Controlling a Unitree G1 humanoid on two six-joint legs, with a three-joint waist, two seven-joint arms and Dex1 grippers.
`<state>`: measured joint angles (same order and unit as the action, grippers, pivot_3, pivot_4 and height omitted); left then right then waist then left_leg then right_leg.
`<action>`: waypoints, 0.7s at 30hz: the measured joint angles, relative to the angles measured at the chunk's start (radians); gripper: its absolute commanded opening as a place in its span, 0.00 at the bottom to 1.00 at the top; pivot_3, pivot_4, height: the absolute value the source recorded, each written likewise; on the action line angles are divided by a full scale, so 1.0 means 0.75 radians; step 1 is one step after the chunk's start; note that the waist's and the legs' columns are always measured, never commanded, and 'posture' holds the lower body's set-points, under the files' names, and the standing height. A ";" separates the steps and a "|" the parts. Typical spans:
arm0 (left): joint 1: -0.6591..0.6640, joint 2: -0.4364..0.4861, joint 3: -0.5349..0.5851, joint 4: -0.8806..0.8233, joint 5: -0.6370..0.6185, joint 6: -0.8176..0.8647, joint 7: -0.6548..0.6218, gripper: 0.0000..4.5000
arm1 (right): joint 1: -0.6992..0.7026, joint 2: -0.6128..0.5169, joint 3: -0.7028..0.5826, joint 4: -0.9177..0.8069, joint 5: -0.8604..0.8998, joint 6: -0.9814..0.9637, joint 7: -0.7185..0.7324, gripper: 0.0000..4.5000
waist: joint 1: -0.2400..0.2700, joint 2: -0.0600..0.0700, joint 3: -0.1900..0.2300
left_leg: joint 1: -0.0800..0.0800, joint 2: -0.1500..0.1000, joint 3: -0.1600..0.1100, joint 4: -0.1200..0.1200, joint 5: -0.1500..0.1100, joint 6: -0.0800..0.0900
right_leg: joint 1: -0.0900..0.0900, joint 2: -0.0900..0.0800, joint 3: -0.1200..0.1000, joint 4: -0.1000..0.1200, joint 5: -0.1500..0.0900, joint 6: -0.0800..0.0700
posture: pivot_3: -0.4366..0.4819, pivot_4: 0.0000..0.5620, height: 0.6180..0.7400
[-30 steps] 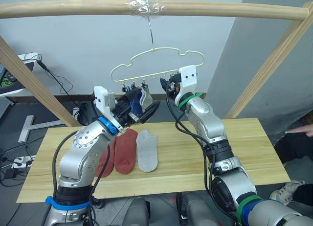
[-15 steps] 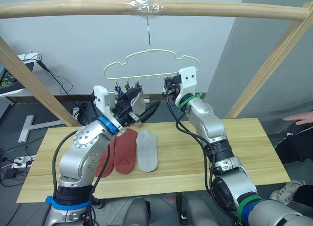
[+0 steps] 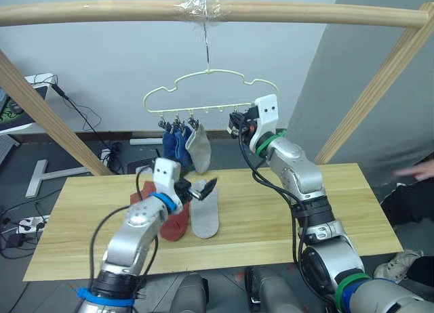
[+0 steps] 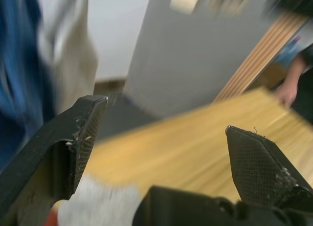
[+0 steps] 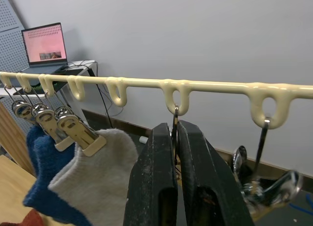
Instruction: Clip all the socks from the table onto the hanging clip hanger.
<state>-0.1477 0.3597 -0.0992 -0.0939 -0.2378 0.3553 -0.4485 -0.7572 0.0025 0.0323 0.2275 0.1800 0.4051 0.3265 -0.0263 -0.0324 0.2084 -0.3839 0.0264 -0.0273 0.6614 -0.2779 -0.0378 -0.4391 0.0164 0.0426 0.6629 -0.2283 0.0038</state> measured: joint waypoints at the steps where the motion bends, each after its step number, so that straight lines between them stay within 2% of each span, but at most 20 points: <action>1: 0.000 -0.015 -0.030 0.076 0.037 -0.011 0.005 1.00 | 0.005 -0.002 0.000 -0.012 0.000 0.007 0.000 0.00 | 0.000 0.000 0.000 | 0.000 0.000 0.000 0.000 0.000 0.000 | 0.000 0.000 0.000 0.000 0.000 0.000 | 0.54 0.36 1.00; 8: -0.085 -0.072 -0.057 0.352 0.116 -0.050 -0.005 1.00 | 0.020 0.005 0.008 -0.040 0.001 0.035 -0.001 0.00 | -0.001 0.001 0.000 | 0.000 0.001 -0.001 0.000 0.000 0.000 | -0.001 0.000 -0.001 0.001 0.000 0.001 | 0.53 0.36 1.00; 14: -0.131 -0.072 -0.101 0.548 0.175 -0.090 -0.094 1.00 | 0.020 0.004 0.008 -0.047 0.001 0.048 -0.003 0.00 | -0.001 0.001 0.000 | 0.000 0.000 0.000 0.000 0.000 0.000 | -0.001 0.000 -0.001 0.000 0.000 0.000 | 0.52 0.36 1.00; 17: -0.185 -0.081 -0.109 0.628 0.200 -0.105 -0.110 0.87 | 0.022 0.006 0.003 -0.050 0.002 0.058 -0.006 0.00 | 0.000 0.000 0.000 | 0.000 0.000 -0.001 0.000 0.000 0.000 | 0.000 0.000 -0.001 0.001 0.000 0.000 | 0.51 0.35 1.00; 21: -0.222 -0.077 -0.114 0.706 0.237 -0.146 -0.126 0.59 | 0.030 0.009 0.004 -0.071 0.003 0.074 -0.008 0.00 | -0.002 0.001 0.000 | 0.001 0.000 0.000 0.000 0.000 0.000 | 0.000 0.000 -0.002 0.001 0.000 0.001 | 0.51 0.35 1.00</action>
<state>-0.3143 0.3021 -0.1846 0.4355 -0.0604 0.2457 -0.5426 -0.7344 0.0091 0.0356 0.1746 0.1819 0.4604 0.3206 -0.0278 -0.0320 0.2084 -0.3834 0.0265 -0.0270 0.6617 -0.2779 -0.0377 -0.4388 0.0163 0.0414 0.6635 -0.2285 0.0043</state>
